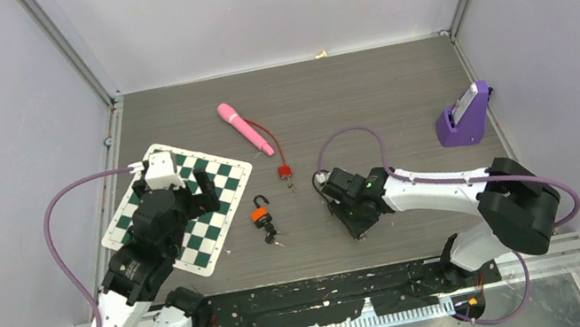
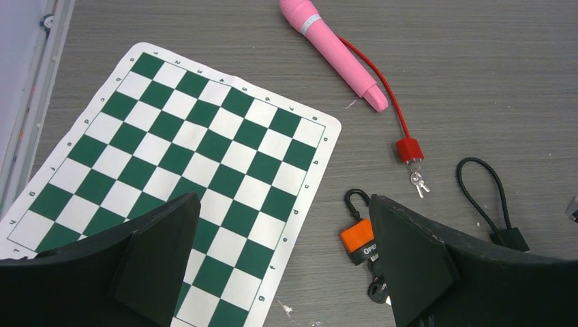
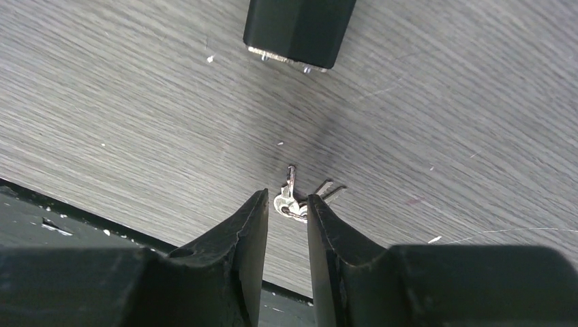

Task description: Unlock with the key

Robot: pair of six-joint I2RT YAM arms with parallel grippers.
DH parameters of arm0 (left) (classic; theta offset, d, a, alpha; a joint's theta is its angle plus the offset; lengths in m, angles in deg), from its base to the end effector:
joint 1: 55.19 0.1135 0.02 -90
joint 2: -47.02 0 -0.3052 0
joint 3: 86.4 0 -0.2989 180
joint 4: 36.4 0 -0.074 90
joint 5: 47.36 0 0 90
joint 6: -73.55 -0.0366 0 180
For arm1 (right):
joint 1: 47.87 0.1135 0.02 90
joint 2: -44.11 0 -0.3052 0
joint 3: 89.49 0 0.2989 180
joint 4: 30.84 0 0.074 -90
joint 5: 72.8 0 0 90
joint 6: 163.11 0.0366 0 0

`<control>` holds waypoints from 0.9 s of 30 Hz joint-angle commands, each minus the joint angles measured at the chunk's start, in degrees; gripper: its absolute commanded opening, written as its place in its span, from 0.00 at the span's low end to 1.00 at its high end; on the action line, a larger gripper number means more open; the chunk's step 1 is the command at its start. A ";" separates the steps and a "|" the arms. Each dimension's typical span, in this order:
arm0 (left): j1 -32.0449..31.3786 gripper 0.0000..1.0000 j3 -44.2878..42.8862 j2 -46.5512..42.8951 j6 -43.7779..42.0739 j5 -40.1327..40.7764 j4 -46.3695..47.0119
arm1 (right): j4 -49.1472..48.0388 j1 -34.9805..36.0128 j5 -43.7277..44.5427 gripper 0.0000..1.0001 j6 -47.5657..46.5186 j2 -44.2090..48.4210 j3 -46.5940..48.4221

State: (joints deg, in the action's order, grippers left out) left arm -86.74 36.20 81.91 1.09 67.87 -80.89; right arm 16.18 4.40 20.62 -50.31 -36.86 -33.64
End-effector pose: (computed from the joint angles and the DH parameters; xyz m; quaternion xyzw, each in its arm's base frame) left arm 0.1318 -0.0626 0.3624 -0.0226 0.8178 -0.0621 0.5717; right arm 0.1710 0.2175 0.1828 -0.2467 0.9561 0.0712 0.1410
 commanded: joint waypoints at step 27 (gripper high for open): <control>-0.27 0.99 -0.48 -0.57 -0.67 0.59 1.89 | 10.55 8.55 12.12 0.10 -3.11 -15.62 9.45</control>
State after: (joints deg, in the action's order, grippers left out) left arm -86.74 36.20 81.72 1.09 67.89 -80.89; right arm 26.23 12.26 27.41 -53.59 -49.45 -24.62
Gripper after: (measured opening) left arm 0.992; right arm 0.181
